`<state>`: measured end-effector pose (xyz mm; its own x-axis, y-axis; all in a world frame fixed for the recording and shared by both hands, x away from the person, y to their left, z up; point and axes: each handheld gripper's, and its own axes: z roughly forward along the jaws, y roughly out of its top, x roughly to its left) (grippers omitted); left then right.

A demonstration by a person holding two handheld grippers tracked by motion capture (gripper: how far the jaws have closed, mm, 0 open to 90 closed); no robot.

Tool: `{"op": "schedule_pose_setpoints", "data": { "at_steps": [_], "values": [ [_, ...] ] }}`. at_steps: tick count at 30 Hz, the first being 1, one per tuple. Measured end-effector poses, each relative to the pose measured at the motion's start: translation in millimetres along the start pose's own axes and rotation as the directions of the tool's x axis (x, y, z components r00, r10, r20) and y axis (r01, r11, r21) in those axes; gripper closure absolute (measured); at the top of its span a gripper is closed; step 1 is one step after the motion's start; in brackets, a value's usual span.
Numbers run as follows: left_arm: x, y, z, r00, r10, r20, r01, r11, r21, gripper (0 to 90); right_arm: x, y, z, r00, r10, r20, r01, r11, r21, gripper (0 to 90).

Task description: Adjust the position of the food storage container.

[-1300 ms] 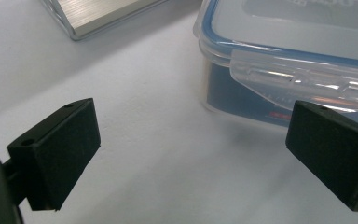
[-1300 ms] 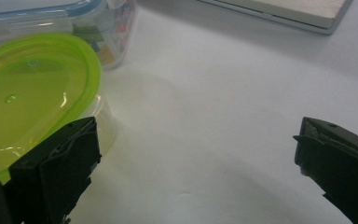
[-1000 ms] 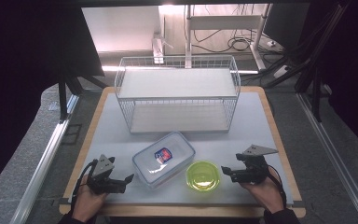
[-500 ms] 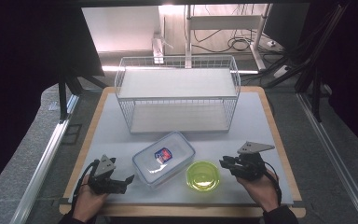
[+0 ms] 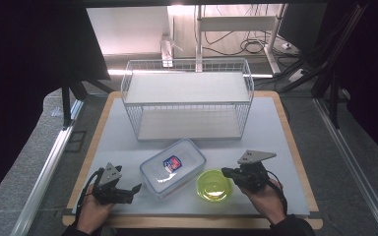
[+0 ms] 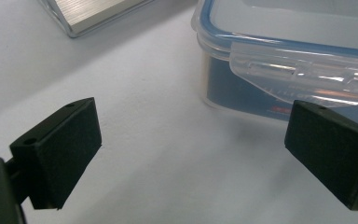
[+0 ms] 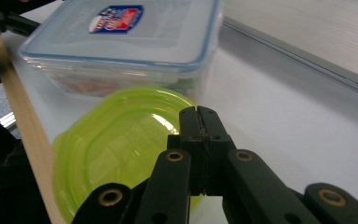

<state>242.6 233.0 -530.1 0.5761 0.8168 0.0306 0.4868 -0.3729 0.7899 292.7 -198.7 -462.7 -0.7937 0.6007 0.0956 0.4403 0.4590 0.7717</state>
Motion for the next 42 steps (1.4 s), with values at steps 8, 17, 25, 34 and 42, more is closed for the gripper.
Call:
{"op": "schedule_pose_setpoints", "data": {
  "at_steps": [8, 17, 25, 34, 42],
  "values": [
    [-0.9, 0.7, 0.4, 1.0, 0.006, -0.002, -0.006, 1.0, 0.003, 3.7, 17.9, 6.2, 11.7, 0.9958, -0.076, -0.052, 0.075, 0.997, -0.012, 90.0],
    [-1.1, 0.7, 0.8, 1.0, 0.002, -0.002, -0.002, 0.9999, 0.01, 3.9, 35.8, 13.2, 31.3, 0.9888, -0.093, -0.116, 0.095, 0.995, 0.005, 90.0],
    [-1.1, 0.6, 1.3, 1.0, 0.004, -0.007, -0.004, 0.9998, 0.02, 4.3, 52.2, 14.5, 44.6, 0.9782, -0.121, -0.169, 0.126, 0.992, 0.021, 90.0],
    [-1.2, 0.5, 1.5, 0.9999, 0.008, -0.007, -0.008, 0.9997, 0.025, 4.5, 63.6, 10.2, 54.4, 0.9689, -0.14, -0.204, 0.154, 0.986, 0.058, 90.0],
    [-1.4, 0.5, 1.8, 0.9999, 0.01, -0.008, -0.01, 0.9995, 0.029, 4.7, 61.7, 10.0, 50.7, 0.9727, -0.143, -0.183, 0.157, 0.985, 0.067, 90.0]
  ]
}}
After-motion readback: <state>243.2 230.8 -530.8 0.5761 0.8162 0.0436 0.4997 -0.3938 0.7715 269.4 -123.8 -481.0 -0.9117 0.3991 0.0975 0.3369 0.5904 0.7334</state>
